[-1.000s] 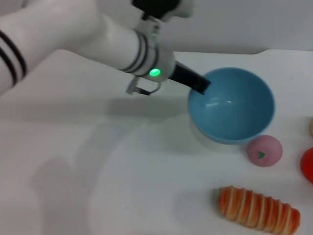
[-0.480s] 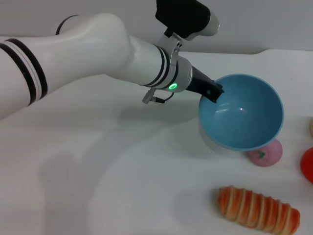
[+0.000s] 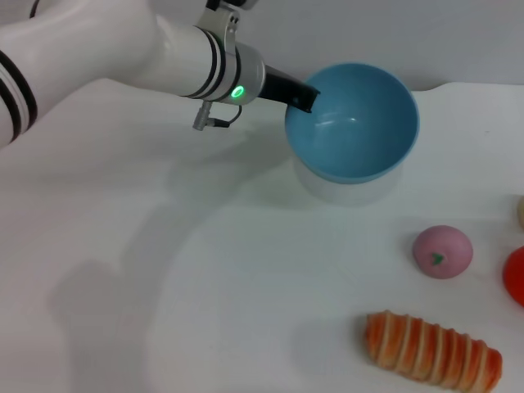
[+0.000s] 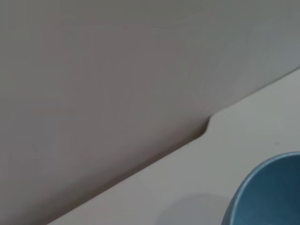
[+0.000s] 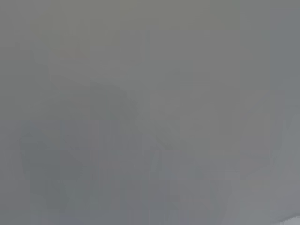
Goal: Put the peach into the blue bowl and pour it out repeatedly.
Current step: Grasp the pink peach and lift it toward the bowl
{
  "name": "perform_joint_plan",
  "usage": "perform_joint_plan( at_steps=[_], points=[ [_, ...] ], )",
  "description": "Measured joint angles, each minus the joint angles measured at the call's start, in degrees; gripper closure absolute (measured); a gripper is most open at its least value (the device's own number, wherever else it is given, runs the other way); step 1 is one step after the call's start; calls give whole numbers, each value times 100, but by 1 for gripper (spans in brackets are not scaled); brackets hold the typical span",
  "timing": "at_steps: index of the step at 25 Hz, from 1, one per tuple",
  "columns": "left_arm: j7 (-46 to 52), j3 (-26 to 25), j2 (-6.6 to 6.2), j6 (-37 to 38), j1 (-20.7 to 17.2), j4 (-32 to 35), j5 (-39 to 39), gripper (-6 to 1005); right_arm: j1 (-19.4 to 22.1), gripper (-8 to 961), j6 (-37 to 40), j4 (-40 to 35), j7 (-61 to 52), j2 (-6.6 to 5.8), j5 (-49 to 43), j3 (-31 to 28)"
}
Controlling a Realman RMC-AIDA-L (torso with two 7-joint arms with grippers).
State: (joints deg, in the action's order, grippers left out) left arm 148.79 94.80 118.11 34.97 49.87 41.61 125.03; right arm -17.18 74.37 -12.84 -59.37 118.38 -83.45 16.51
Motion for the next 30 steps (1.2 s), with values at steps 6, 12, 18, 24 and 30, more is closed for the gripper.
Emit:
perform_joint_plan(
  at_steps=[6, 12, 18, 24, 30],
  points=[
    [-4, 9, 18, -66, 9, -51, 5, 1001, -135, 332, 165, -1873, -3198, -62, -2293, 32],
    [-1, 6, 35, -107, -9, -55, -27, 999, -783, 332, 326, -2218, -4963, -254, -4184, 420],
    [1, 41, 45, -119, -10, -57, -39, 1000, -1278, 332, 13, -1979, -5248, -152, -4760, 973],
    [1, 45, 46, -159, -100, -64, -41, 1001, -1523, 336, -556, -1568, -5519, -147, -5004, 1503],
    [1, 45, 46, -190, -118, -69, -21, 1000, -1544, 352, -691, -1535, -5594, -106, -5037, 1693]
  ],
)
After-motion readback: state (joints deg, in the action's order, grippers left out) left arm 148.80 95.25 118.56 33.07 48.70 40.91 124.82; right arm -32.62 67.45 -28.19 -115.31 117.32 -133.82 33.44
